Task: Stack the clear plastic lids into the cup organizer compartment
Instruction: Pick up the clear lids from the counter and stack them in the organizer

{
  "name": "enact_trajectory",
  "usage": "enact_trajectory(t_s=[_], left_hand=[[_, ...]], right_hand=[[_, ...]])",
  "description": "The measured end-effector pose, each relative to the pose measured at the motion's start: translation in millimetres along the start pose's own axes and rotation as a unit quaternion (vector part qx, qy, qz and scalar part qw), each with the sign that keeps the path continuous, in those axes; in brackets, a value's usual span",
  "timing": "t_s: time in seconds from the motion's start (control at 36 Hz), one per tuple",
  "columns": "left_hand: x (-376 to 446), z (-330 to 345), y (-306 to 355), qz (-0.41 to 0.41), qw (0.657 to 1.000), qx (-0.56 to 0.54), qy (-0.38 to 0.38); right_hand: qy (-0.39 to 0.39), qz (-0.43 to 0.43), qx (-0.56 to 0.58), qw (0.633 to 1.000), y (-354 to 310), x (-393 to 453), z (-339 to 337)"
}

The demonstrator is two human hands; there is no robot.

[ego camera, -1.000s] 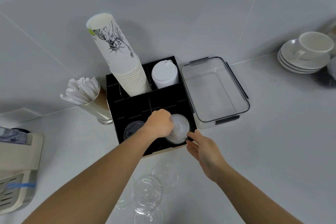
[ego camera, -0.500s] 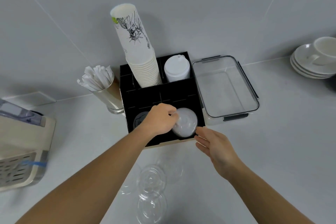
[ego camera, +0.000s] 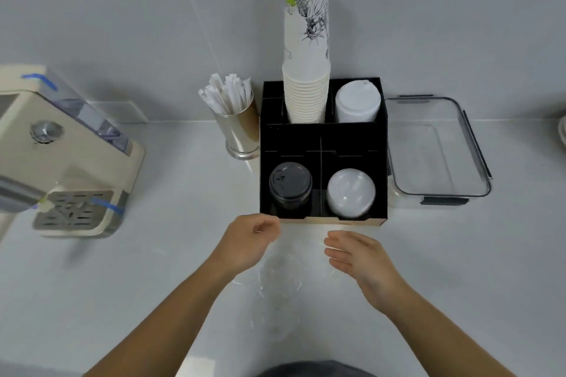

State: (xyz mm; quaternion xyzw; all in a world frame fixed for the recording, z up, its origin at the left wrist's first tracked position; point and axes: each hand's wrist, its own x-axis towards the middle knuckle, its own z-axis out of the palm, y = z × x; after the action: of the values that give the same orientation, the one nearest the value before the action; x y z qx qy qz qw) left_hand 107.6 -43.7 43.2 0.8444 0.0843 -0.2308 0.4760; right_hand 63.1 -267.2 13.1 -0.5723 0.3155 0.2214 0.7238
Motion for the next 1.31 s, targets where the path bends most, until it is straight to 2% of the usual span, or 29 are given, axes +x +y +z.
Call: enact_trajectory(t_s=[0.14, 0.25, 0.5, 0.89, 1.03, 1.31], left_hand=[[-19, -3, -44, -0.064, 0.997, -0.037, 0.008], [-29, -2, -74, -0.119, 0.987, -0.111, 0.016], [-36, 11, -101, -0.164, 0.971, -0.174, 0.029], [-45, 17, -96, -0.162, 0.965, -0.208, 0.021], [-50, 16, -92, -0.137, 0.966, -0.218, 0.022], [-55, 13, -64, -0.081, 0.979, -0.181, 0.052]], right_hand=[[-0.022, 0.022, -0.063, 0.998, 11, 3, 13], [-0.033, 0.038, -0.09, 0.995, 17, 4, 22], [-0.032, 0.025, -0.202, 0.979, 33, 5, 36], [-0.022, 0.013, -0.227, 0.974, 32, -1, 47], [-0.024, 0.01, -0.229, 0.973, 29, -6, 48], [-0.03, -0.092, -0.289, 0.952, 10, -23, 44]])
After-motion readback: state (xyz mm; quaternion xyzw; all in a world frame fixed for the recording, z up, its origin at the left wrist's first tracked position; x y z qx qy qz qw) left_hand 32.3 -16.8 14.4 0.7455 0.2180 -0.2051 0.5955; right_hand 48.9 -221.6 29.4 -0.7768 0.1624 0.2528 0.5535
